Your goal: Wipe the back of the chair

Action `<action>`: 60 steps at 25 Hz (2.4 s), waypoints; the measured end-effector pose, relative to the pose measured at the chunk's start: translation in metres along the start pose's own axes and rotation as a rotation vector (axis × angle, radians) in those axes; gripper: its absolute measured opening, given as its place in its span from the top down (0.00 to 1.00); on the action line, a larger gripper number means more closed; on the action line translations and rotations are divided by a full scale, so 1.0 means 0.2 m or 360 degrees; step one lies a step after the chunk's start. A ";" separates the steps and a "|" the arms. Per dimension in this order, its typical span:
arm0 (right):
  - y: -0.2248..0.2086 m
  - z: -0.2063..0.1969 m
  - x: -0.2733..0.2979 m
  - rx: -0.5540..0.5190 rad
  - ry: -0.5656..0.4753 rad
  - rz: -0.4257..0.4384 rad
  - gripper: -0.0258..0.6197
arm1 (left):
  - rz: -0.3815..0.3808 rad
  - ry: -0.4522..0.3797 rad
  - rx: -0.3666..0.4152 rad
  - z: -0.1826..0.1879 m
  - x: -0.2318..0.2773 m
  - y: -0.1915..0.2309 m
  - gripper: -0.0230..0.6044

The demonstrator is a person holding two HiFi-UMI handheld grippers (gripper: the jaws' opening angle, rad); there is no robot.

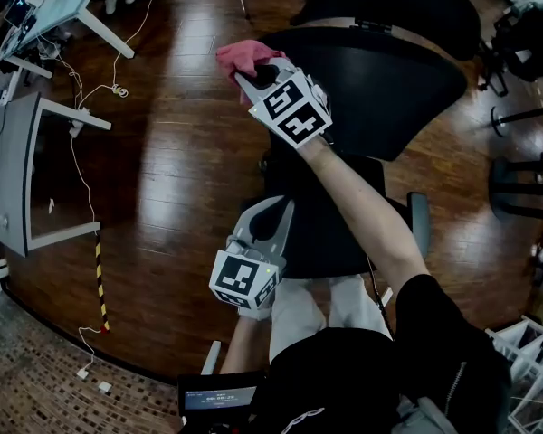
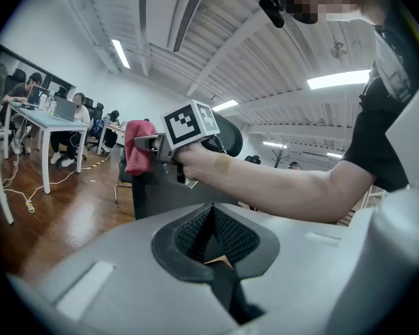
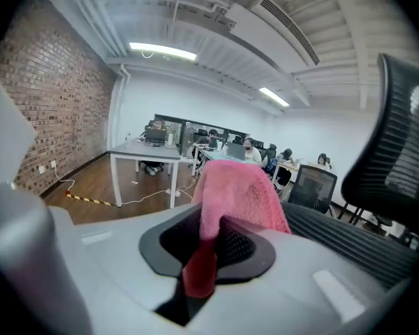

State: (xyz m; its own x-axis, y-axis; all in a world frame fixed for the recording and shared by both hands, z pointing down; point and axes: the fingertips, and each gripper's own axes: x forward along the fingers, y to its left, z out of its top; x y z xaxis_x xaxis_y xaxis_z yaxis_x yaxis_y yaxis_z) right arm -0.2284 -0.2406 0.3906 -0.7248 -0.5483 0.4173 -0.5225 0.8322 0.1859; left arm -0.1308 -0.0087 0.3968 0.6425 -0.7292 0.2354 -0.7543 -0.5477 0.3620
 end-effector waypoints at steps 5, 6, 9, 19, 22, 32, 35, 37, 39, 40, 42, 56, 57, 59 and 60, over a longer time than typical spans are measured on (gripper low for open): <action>-0.16 -0.08 -0.09 0.0085 -0.0004 -0.0097 0.90 | -0.0017 0.0023 0.0030 0.02 0.07 -0.04 0.98; -0.23 -0.10 -0.13 0.0122 -0.0015 -0.0140 0.90 | -0.0026 0.0033 0.0036 0.02 0.08 -0.06 0.98; -0.42 -0.14 -0.26 0.0229 -0.0059 -0.0267 0.90 | -0.0063 0.0063 0.0058 0.02 0.14 -0.12 0.98; -0.96 -0.52 -0.87 0.0420 -0.0012 -0.0598 0.90 | -0.0193 0.0129 0.0165 0.05 0.41 -0.43 0.98; -1.12 -0.66 -1.10 0.0450 0.0014 -0.0692 0.90 | -0.0226 0.0149 0.0187 0.05 0.51 -0.56 0.98; -1.51 -1.07 -1.75 0.0530 0.0123 -0.0912 0.90 | -0.0217 0.0198 0.0227 0.07 0.74 -0.80 0.98; -1.60 -1.07 -1.84 0.0509 0.0160 -0.0960 0.90 | -0.0196 0.0210 0.0218 0.12 0.76 -0.75 0.98; -1.57 -1.06 -1.88 0.0508 0.0184 -0.0958 0.90 | -0.0169 0.0219 0.0194 0.12 0.72 -0.72 0.98; -1.51 -1.03 -1.90 0.0495 0.0196 -0.0923 0.90 | -0.0140 0.0211 0.0183 0.13 0.67 -0.70 0.98; -1.47 -1.00 -1.90 0.0482 0.0197 -0.0900 0.90 | -0.0129 0.0208 0.0184 0.14 0.66 -0.69 0.98; -1.36 -0.94 -1.90 0.0450 0.0191 -0.0845 0.90 | -0.0116 0.0209 0.0192 0.16 0.63 -0.67 0.98; -0.18 -0.65 -1.95 0.0358 0.0109 -0.0289 0.90 | -0.0198 0.0138 0.0235 0.22 0.38 -0.77 0.98; -0.13 -0.65 -1.95 0.0360 0.0117 -0.0274 0.90 | -0.0199 0.0135 0.0240 0.21 0.36 -0.77 0.98; -0.03 -0.67 -1.96 0.0377 0.0146 -0.0247 0.90 | -0.0226 0.0072 0.0215 0.23 0.31 -0.78 0.98; 0.01 -0.67 -1.97 0.0393 0.0156 -0.0233 0.90 | -0.0256 0.0021 0.0185 0.24 0.29 -0.80 0.98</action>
State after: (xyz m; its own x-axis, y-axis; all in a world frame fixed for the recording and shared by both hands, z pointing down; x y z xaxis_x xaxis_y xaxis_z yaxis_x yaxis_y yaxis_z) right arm 0.1176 -0.0118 0.3459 -0.5934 -0.6403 0.4878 -0.7201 0.6930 0.0337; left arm 0.0201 0.0164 0.3086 0.7570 -0.6237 0.1951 -0.6520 -0.7008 0.2895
